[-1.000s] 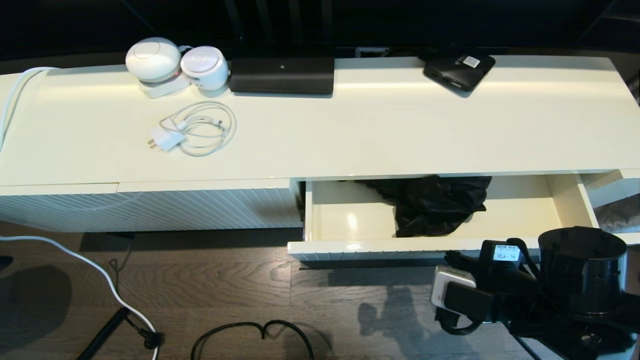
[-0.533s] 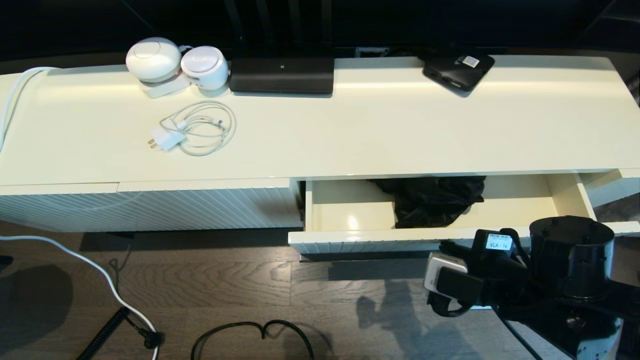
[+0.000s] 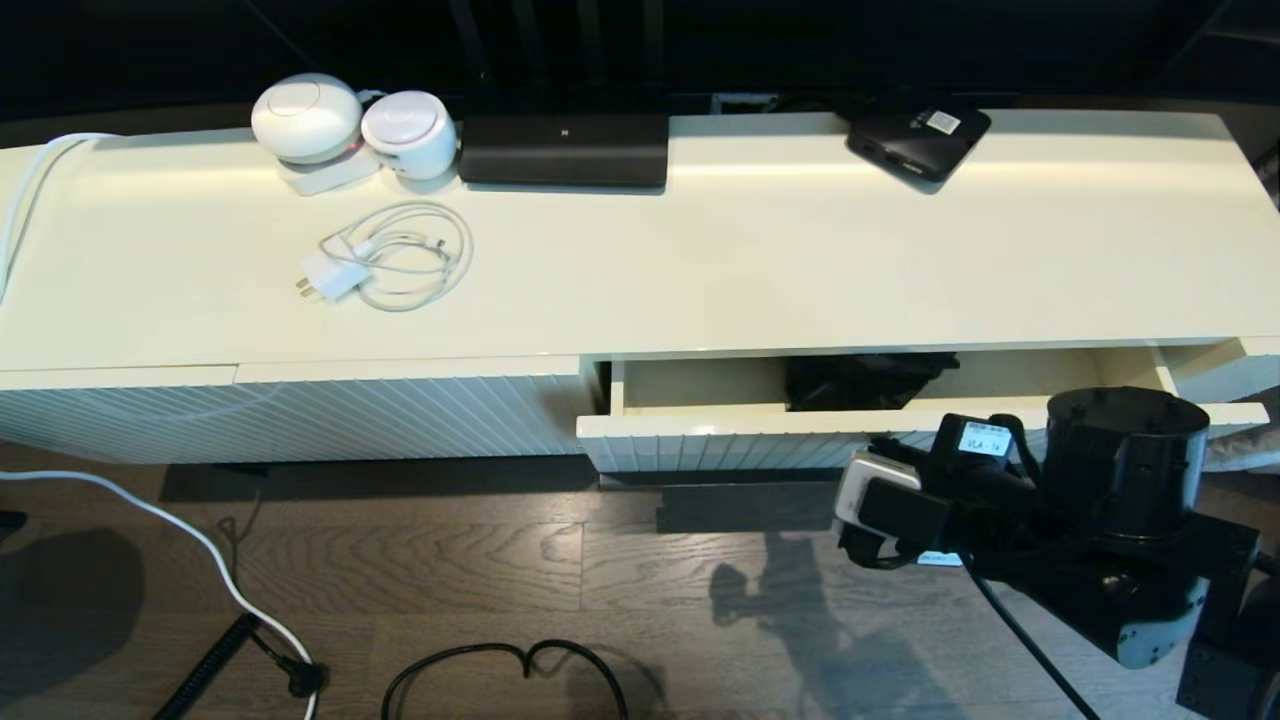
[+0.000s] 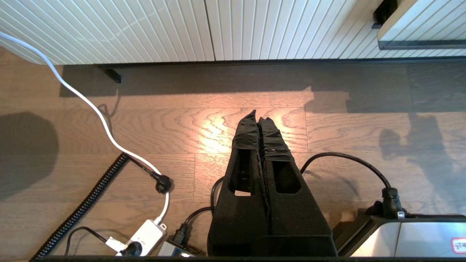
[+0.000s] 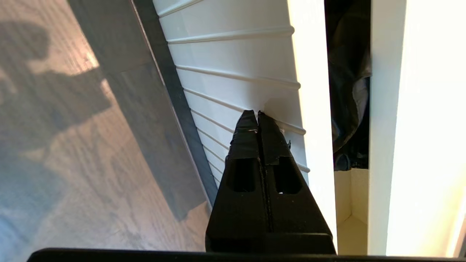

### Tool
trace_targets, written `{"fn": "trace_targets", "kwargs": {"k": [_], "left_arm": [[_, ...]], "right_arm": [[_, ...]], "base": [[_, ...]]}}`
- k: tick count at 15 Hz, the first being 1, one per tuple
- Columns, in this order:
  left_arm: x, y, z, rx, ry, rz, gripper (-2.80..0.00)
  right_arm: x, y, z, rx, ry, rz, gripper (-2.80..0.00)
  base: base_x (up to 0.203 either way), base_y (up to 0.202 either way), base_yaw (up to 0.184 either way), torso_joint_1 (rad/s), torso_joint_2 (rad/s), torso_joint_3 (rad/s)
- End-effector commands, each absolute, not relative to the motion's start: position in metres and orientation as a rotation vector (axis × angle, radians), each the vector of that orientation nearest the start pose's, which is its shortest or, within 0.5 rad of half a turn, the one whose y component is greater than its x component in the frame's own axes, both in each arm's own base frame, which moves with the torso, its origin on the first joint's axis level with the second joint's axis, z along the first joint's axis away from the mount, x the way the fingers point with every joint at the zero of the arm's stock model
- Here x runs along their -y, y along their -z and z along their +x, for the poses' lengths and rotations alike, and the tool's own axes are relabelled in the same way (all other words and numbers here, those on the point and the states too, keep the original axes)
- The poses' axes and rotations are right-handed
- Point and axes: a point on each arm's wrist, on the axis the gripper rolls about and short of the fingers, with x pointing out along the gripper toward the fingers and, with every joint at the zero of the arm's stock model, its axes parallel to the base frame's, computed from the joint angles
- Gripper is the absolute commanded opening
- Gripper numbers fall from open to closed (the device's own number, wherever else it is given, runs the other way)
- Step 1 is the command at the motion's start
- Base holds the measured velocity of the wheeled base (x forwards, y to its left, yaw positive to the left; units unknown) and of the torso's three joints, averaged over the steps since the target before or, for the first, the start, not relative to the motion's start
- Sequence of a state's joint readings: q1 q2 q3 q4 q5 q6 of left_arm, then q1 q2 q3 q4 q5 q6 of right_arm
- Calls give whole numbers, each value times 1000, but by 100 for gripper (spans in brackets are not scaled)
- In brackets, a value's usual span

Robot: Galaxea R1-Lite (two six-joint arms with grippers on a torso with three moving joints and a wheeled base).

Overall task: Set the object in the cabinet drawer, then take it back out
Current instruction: Close the drawer

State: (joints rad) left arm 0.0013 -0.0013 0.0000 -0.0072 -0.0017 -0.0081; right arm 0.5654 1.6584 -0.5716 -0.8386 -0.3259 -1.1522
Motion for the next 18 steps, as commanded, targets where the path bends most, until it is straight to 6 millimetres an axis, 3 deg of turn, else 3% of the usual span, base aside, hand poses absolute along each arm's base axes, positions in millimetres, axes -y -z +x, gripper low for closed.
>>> {"fn": "trace_targets", "kwargs": {"k": [1, 18], "left_arm": [[0, -76, -23, 9, 0, -9, -280], [0, -76, -23, 9, 0, -9, -280]], "right_arm": [[-138, -155, 240, -60, -332, -1264, -280], [-129, -162, 276, 19, -306, -1300, -280]], "base": [[0, 0, 0, 0, 0, 0], [0, 0, 0, 0, 0, 0]]}}
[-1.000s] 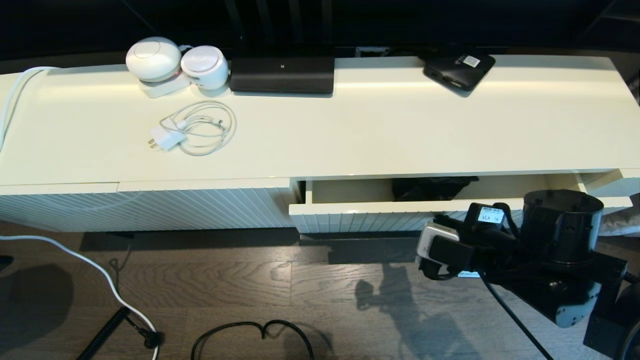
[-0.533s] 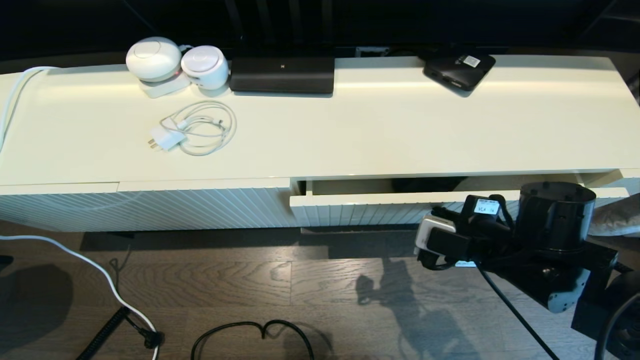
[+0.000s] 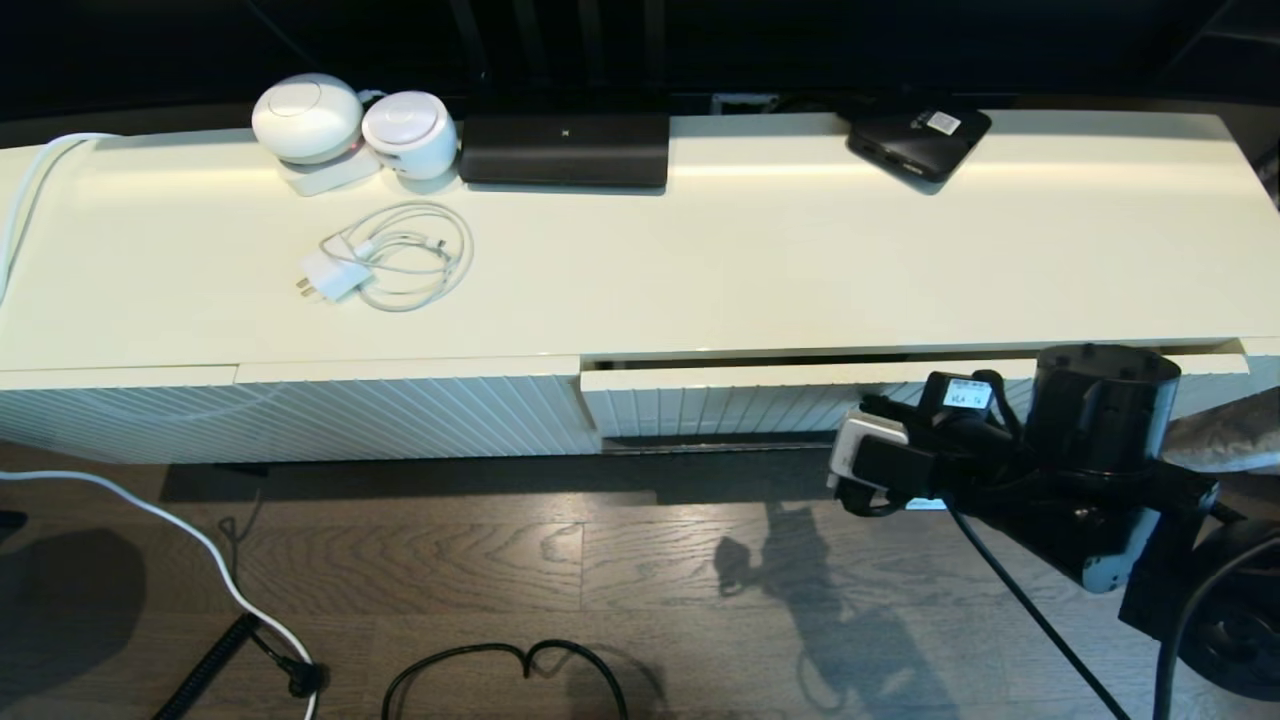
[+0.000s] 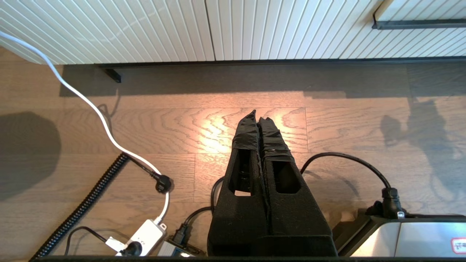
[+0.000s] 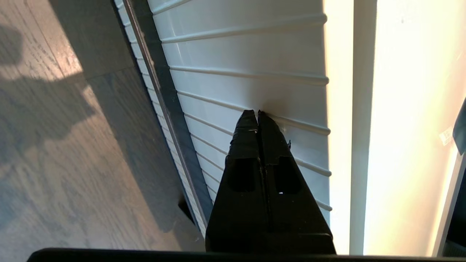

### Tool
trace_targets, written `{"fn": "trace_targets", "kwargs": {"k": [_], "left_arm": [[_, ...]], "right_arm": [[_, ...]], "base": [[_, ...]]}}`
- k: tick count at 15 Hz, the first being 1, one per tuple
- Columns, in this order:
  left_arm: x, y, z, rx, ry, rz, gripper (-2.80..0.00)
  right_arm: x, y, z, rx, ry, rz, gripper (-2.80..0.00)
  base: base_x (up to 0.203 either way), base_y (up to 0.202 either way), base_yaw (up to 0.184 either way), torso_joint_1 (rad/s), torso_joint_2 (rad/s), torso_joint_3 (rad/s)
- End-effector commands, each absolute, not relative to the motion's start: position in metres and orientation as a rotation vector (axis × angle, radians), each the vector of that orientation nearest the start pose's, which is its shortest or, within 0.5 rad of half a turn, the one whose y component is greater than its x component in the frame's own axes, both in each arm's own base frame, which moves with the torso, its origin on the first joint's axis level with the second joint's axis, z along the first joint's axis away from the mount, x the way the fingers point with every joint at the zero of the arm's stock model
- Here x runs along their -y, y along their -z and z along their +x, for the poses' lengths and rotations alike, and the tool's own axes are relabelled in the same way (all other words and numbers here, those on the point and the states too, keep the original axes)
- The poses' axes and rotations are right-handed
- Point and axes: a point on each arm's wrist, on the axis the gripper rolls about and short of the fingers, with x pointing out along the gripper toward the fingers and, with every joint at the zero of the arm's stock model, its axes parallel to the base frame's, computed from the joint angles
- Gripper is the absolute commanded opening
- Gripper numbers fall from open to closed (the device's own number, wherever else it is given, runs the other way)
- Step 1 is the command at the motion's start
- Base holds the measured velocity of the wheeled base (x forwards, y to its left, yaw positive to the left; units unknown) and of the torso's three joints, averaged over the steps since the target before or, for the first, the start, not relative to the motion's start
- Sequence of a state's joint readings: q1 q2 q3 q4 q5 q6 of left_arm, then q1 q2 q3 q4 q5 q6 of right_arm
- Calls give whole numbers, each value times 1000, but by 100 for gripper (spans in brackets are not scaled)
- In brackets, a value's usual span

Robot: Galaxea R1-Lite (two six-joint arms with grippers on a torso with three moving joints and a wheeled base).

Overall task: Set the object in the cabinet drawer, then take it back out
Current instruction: Close the drawer, then open the drawer

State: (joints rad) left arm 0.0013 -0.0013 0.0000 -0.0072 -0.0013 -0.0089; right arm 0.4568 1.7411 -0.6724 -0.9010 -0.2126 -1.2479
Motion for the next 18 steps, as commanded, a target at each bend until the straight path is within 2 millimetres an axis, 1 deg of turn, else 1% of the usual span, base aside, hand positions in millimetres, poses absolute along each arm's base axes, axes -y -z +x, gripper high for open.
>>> {"fn": "trace_targets", "kwargs": {"k": [1, 6, 9, 11, 15, 16, 18], "left_arm": [[0, -76, -23, 11, 0, -9, -280], [0, -76, -23, 11, 0, -9, -280], [0, -76, -23, 11, -1, -9, -280], [0, -76, -23, 11, -1, -9, -280], [0, -76, -23, 10, 0, -9, -280], [0, -76, -23, 9, 0, -8, -280], [0, -76, -23, 11, 0, -9, -280]], "right_arm": [[-131, -162, 279, 23, -306, -1299, -280], [-131, -167, 290, 47, -295, -1289, -280], [-129, -170, 284, 47, -295, -1289, -280], [-124, -171, 272, 23, -318, -1297, -280], [-108, -160, 229, -104, -431, -1334, -280], [-107, -158, 221, -118, -450, -1337, -280], [-103, -162, 206, -110, -448, -1299, -280]], "base": [[0, 0, 0, 0, 0, 0], [0, 0, 0, 0, 0, 0], [0, 0, 0, 0, 0, 0], [0, 0, 0, 0, 0, 0], [0, 0, 0, 0, 0, 0], [0, 0, 0, 0, 0, 0], [0, 0, 0, 0, 0, 0]]}}
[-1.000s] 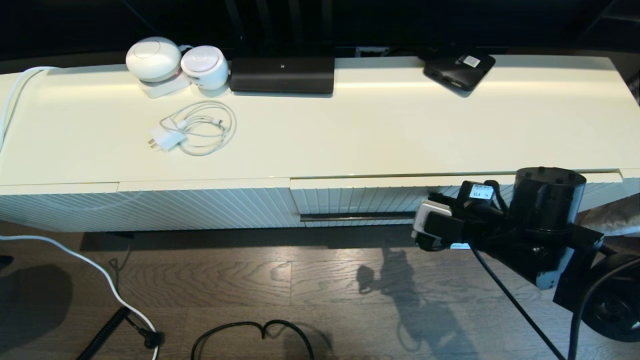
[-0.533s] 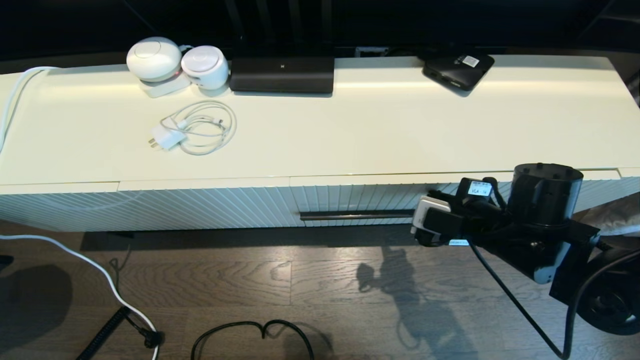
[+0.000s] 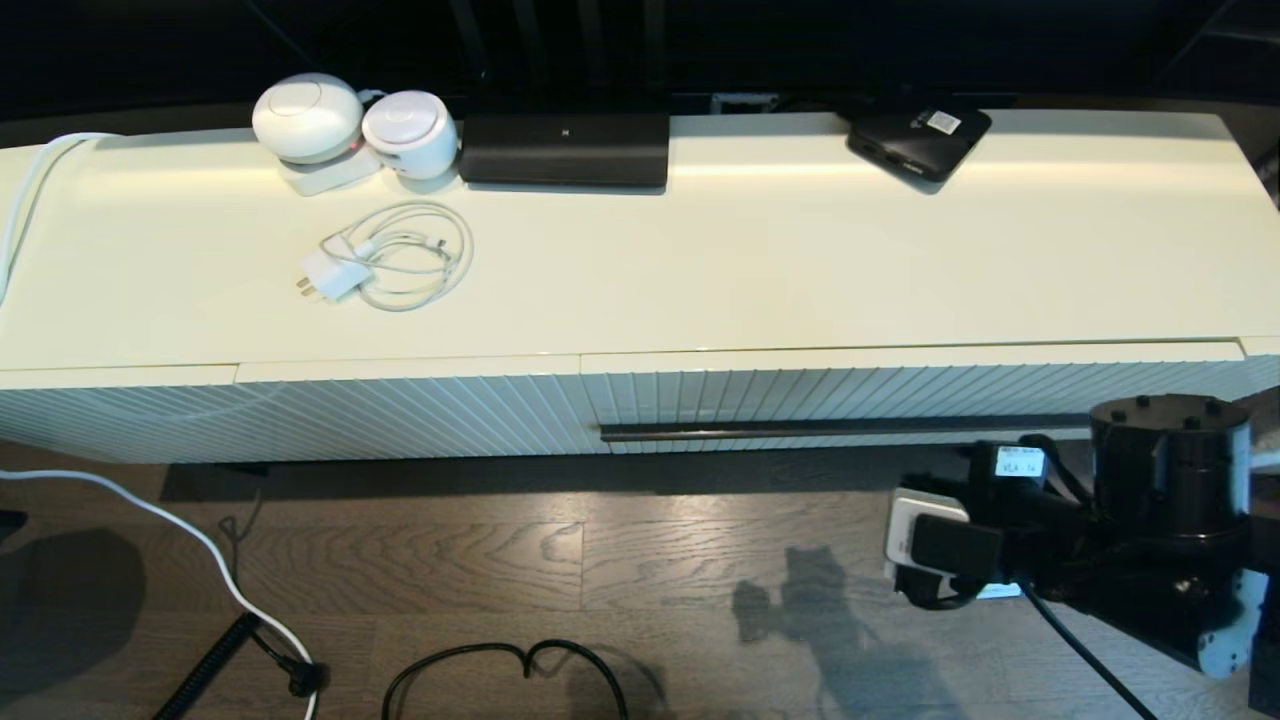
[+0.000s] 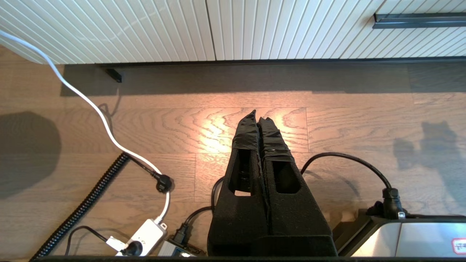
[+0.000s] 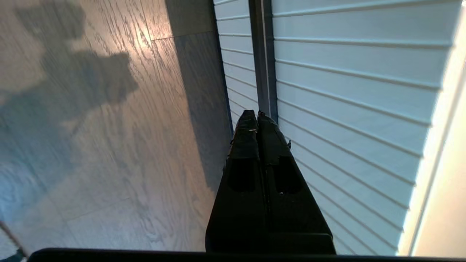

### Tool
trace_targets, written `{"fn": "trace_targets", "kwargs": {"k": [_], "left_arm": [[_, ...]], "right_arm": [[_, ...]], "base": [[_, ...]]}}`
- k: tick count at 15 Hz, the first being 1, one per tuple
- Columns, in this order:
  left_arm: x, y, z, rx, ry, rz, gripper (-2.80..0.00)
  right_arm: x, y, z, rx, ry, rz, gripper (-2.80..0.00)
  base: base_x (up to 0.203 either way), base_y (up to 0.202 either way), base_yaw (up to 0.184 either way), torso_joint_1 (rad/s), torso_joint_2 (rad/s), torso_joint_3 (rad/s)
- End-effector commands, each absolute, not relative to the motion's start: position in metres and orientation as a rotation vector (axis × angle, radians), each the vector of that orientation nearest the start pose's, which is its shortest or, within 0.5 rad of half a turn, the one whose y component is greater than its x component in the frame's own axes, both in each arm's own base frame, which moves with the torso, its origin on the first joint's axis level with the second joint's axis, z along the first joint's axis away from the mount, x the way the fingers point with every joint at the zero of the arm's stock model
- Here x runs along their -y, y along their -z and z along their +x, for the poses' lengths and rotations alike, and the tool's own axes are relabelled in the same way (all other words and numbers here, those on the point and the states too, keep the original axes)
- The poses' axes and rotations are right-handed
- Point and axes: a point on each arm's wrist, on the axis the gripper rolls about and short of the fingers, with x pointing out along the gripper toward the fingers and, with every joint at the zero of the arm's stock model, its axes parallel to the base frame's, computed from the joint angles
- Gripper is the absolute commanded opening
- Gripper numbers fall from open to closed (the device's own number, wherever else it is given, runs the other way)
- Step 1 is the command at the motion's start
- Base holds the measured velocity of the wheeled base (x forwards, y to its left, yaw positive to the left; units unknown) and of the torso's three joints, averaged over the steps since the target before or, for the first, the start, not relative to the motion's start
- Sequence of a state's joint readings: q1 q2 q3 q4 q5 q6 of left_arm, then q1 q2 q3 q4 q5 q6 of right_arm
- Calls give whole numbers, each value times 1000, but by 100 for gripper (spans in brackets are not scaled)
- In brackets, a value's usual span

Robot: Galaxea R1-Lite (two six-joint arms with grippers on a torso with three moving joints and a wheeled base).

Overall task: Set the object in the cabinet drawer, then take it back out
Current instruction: Open the drawer

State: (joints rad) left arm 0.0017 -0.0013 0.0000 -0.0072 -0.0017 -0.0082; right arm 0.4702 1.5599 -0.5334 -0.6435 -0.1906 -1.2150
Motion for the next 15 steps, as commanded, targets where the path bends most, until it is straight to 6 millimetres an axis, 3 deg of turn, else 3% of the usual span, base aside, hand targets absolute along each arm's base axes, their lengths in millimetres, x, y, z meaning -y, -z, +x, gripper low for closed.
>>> {"fn": "trace_targets", "kwargs": {"k": [1, 7, 9, 15], "left_arm": [[0, -76, -23, 11, 0, -9, -280], [0, -76, -23, 11, 0, -9, -280], [0, -76, -23, 11, 0, -8, -280], [0, -76, -23, 10, 0, -9, -280]], "right_arm": [[-103, -164, 197, -100, -459, -1272, -280], [-75, -167, 135, -151, -485, -1200, -280], [-73, -172, 131, -164, -462, -1088, -280], [-76, -153, 126, -222, -516, -1123, -280]], "base": [[0, 0, 0, 0, 0, 0], [0, 0, 0, 0, 0, 0], [0, 0, 0, 0, 0, 0], [0, 0, 0, 0, 0, 0]]}}
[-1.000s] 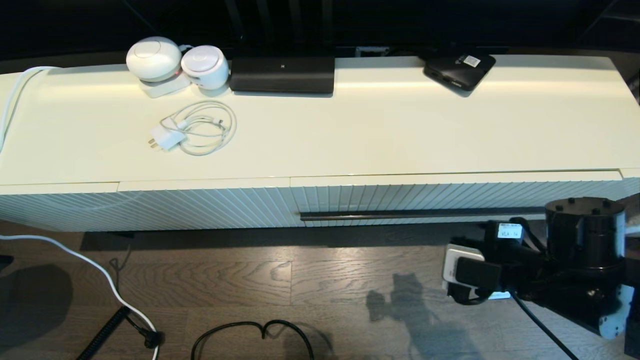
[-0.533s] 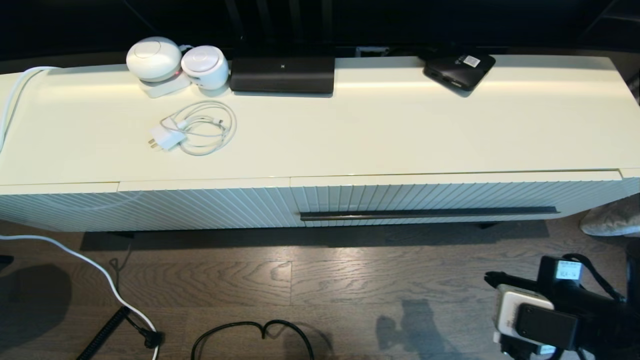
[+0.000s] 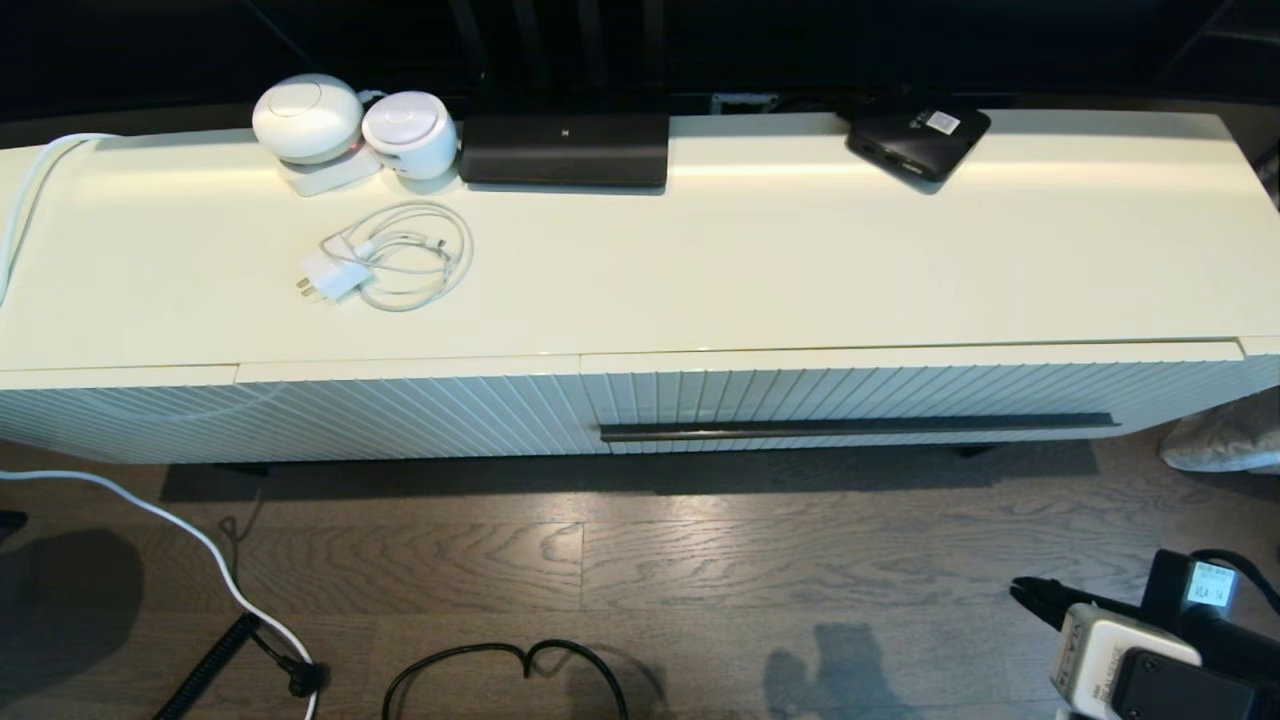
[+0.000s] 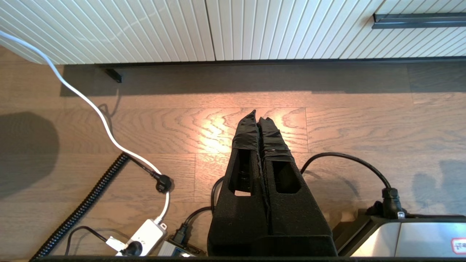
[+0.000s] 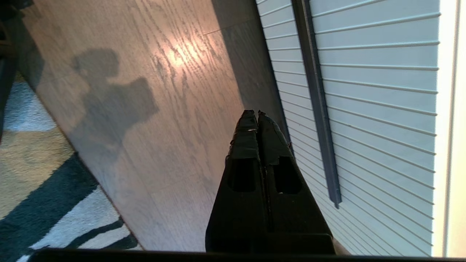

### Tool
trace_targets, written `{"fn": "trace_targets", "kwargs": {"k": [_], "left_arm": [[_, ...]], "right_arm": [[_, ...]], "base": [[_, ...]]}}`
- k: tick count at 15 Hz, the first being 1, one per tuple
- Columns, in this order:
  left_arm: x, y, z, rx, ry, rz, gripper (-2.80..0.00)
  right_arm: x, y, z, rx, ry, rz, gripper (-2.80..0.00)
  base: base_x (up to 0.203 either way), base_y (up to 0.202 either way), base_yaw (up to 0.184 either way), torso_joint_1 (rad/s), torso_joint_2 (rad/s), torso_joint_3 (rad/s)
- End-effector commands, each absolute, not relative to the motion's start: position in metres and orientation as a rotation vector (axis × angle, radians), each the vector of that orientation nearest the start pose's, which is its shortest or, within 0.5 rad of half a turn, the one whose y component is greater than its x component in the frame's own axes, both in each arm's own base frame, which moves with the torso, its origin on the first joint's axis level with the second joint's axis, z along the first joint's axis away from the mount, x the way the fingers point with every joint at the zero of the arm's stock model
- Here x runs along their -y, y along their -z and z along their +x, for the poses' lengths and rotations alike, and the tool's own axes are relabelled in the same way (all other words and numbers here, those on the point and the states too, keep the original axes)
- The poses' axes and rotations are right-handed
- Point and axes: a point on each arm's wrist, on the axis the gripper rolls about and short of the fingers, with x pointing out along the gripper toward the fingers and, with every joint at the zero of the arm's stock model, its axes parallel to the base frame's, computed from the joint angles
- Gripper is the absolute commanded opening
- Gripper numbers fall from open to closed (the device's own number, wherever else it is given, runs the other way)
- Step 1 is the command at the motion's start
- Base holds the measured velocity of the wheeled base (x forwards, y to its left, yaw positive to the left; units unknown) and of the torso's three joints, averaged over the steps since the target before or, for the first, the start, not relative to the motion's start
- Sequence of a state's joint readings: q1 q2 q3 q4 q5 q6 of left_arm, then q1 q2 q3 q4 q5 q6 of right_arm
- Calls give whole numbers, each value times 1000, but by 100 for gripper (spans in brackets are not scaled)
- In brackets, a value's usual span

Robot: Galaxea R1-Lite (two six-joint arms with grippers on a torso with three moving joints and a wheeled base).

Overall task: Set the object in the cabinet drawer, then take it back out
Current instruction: Open the drawer

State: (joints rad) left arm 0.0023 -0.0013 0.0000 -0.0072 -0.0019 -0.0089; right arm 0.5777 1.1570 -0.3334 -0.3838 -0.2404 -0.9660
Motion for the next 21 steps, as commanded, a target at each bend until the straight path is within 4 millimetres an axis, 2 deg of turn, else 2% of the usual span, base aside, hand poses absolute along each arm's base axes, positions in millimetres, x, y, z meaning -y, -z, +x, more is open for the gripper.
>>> {"fn": "trace_targets", "kwargs": {"k": [1, 8, 9, 12, 15, 21], "left_arm": [[0, -76, -23, 11, -1, -8, -280], [0, -76, -23, 11, 0, -9, -280], [0, -76, -23, 9, 0, -9, -280], [0, -76, -23, 11, 0, -9, -280], [0, -76, -23, 10, -1, -9, -280], [0, -76, -23, 11, -1, -9, -280]], "right_arm": [[-77, -152, 127, -224, -519, -1119, -280], [-89, -137, 143, -291, -611, -1106, -280], [-92, -133, 147, -298, -619, -1111, 0], [-105, -122, 162, -288, -630, -1125, 0], [-123, -117, 177, -206, -629, -1132, 0], [-135, -117, 192, -125, -625, -1211, 0]], "base": [[0, 0, 0, 0, 0, 0], [0, 0, 0, 0, 0, 0], [0, 0, 0, 0, 0, 0], [0, 0, 0, 0, 0, 0], [0, 0, 0, 0, 0, 0], [0, 0, 0, 0, 0, 0]]}}
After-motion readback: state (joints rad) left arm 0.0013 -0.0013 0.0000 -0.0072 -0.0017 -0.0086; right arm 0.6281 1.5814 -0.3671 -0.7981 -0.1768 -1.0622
